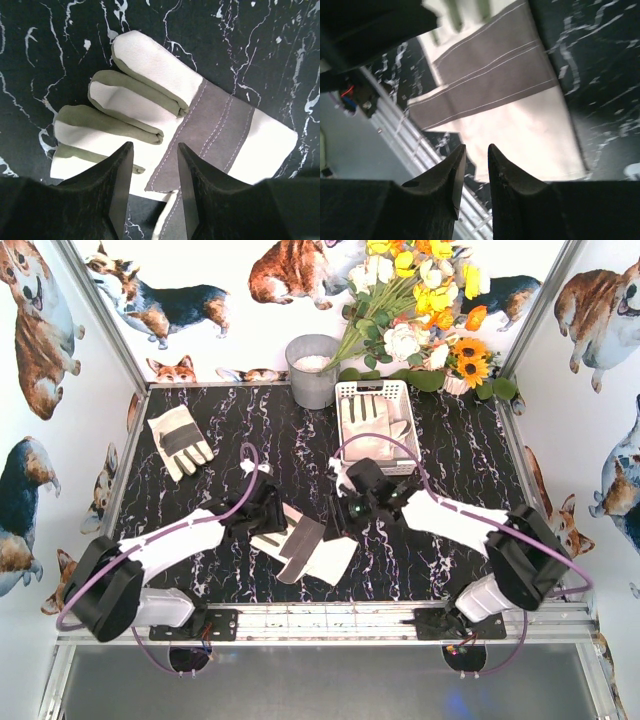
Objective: Put the gloves into the storage basket
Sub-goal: Adjust the glove at the center of the board, then pick up the glove from the center of the board, then place the glove at the center of the board.
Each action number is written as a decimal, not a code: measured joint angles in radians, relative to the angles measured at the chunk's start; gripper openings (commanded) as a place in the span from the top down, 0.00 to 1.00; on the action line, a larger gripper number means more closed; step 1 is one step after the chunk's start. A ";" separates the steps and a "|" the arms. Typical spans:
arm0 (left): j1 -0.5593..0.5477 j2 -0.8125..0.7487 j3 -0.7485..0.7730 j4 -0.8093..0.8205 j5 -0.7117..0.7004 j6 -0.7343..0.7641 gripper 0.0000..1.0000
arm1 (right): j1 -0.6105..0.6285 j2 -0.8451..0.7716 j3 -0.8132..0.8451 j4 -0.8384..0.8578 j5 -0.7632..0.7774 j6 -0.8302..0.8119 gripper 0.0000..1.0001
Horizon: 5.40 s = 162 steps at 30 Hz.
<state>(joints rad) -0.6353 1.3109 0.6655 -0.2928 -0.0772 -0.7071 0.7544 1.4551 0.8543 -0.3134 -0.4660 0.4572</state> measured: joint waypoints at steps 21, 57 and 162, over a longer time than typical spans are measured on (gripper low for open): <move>0.062 0.043 -0.074 0.052 -0.009 -0.089 0.80 | -0.035 0.257 0.063 -0.027 0.029 -0.097 0.79; 0.557 -0.013 0.266 -0.142 -0.118 0.190 0.17 | 0.020 -0.255 0.008 0.098 0.058 0.105 0.37; 0.179 -0.021 0.627 -0.456 0.710 0.663 1.00 | -0.293 -0.286 0.268 -0.009 -0.237 -0.208 0.07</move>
<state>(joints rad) -0.4568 1.2900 1.2926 -0.7490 0.6331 -0.0441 0.4614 1.1690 1.1221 -0.3222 -0.7025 0.2497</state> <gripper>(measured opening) 0.023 0.894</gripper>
